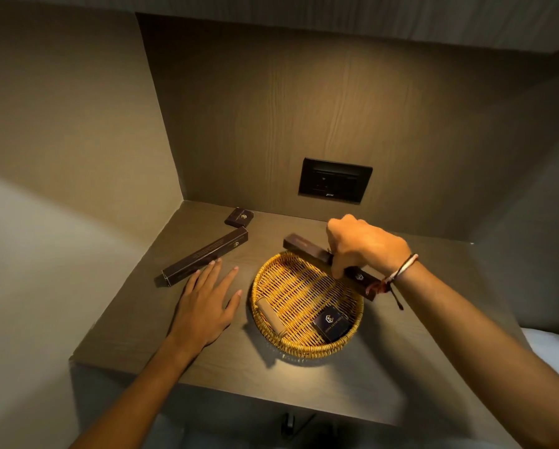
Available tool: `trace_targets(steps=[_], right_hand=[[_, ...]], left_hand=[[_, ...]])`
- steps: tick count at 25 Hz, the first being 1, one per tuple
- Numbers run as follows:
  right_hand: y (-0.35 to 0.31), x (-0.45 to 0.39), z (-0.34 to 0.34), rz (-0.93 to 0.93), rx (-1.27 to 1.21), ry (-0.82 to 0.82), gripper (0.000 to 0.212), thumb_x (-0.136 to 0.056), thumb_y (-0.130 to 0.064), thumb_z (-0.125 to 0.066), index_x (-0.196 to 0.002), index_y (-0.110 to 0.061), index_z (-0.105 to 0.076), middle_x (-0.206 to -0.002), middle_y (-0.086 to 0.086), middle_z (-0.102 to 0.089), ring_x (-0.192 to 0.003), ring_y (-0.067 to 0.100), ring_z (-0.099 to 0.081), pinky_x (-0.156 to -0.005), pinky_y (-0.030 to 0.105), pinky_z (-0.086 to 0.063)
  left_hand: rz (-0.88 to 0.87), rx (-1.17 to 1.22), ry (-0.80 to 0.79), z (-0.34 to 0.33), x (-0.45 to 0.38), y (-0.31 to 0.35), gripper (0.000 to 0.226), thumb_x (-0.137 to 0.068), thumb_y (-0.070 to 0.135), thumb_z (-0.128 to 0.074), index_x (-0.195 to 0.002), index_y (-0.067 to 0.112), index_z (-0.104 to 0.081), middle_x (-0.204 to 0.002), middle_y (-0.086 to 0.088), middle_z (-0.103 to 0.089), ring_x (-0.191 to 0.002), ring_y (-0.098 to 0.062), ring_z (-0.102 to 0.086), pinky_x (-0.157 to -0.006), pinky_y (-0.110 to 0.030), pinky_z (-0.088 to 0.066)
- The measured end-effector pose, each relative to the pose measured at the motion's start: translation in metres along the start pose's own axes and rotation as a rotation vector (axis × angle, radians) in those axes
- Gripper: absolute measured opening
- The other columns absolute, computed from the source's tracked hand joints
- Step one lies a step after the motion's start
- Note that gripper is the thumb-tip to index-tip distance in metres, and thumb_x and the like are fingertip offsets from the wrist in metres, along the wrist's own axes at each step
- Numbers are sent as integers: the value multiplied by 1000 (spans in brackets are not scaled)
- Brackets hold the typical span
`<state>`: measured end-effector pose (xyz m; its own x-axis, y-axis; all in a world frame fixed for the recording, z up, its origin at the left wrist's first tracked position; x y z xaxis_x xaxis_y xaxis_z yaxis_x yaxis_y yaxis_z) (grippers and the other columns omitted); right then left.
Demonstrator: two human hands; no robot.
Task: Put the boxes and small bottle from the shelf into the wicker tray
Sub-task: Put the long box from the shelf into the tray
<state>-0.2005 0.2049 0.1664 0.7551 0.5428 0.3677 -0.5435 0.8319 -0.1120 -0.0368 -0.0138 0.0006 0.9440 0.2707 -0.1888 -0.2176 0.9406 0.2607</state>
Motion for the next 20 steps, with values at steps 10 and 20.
trace_targets(steps=[10, 20], right_hand=[[-2, 16, -39, 21, 115, 83, 43, -85, -17, -73, -123, -11, -55, -118, 14, -58, -106, 33, -61, -85, 44, -56], [56, -66, 18, -147, -38, 354, 36, -89, -22, -71, -120, -10, -57, -117, 18, -62, -107, 38, -60, -89, 50, -50]], left_hand=[[8, 1, -12, -1, 0, 0, 68, -93, 60, -20, -150, 27, -33, -160, -11, -32, -149, -24, -24, -120, -43, -19], [9, 12, -12, 1, 1, 0, 67, -93, 60, -21, -150, 29, -33, -160, -10, -30, -149, -22, -23, -120, -42, -18]])
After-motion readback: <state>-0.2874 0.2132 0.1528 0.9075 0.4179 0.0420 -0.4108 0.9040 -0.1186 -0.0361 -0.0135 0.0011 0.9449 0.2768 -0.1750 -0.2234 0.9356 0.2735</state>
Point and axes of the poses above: each hand's wrist, its own x-axis away from the middle knuckle, its own z-axis out of the back of the hand, y = z × x, the point moved 4 cm from there along -x, towards the middle knuckle
